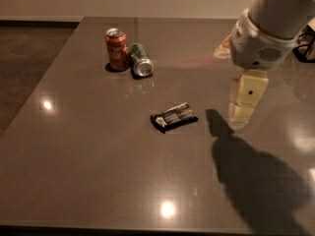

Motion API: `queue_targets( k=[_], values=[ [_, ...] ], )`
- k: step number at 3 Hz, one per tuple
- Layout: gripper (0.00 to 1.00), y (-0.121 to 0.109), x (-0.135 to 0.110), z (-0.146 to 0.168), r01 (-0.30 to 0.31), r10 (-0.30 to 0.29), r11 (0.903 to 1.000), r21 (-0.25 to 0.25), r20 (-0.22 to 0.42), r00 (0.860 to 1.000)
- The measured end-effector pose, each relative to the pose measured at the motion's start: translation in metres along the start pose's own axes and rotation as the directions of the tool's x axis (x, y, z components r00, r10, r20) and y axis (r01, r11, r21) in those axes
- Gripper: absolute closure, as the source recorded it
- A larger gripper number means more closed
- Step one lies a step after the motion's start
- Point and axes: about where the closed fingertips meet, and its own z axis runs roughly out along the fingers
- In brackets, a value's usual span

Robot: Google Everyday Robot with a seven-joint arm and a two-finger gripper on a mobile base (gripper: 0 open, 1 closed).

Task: Pick rxbar chocolate

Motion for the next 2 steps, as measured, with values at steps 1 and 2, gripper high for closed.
queue_targets(
  k=[1,2],
  values=[
    [0.0,-0.012,-0.015,0.028,0.075,-0.075,0.9963,-0.042,0.0,0.997],
    [0.0,-0.021,-0.026,0.057,0.137,-0.137,0.9865,-0.091,0.0,0.991]
  ],
)
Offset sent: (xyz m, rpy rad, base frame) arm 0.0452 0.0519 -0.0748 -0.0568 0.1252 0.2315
